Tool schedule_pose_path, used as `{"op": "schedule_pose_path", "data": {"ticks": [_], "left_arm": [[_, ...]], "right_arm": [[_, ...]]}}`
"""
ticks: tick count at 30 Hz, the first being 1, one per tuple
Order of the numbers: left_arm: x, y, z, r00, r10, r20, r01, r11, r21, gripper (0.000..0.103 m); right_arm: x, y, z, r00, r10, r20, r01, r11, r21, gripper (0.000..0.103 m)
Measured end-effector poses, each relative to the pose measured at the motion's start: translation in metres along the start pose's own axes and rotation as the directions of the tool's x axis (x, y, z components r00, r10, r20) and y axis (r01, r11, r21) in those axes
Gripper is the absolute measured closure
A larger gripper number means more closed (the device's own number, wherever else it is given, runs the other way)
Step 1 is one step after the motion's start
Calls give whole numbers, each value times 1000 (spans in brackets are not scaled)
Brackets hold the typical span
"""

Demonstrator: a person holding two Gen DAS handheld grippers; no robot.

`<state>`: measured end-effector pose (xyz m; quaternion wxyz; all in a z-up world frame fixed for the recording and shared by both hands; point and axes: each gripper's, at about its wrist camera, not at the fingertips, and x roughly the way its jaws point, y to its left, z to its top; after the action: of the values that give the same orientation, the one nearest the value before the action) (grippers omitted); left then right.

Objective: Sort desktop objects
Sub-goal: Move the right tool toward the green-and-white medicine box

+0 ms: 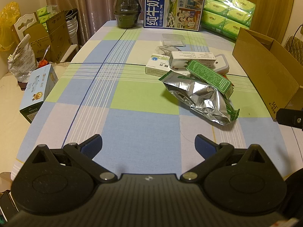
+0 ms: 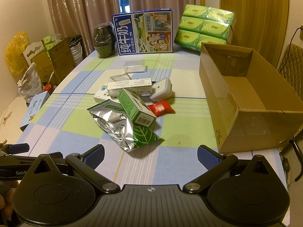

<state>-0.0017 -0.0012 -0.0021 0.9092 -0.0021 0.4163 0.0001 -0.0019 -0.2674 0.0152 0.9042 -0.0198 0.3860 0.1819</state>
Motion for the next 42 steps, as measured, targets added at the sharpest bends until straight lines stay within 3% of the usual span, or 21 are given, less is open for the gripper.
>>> {"op": "schedule_pose_path", "data": {"ticks": [20, 33, 42], "left_arm": [[1, 0, 0, 1000, -1, -3, 1, 1000, -7, 1], [3, 9, 1, 998, -51, -24, 49, 997, -60, 1], [5, 13, 7, 994, -96, -53, 91, 993, -78, 1]], "right_arm": [[1, -2, 0, 1000, 0, -2, 0, 1000, -1, 2], [1, -4, -1, 1000, -1, -5, 1, 1000, 2, 2], [-1, -19, 7, 997, 81, -18, -80, 996, 40, 2]]}}
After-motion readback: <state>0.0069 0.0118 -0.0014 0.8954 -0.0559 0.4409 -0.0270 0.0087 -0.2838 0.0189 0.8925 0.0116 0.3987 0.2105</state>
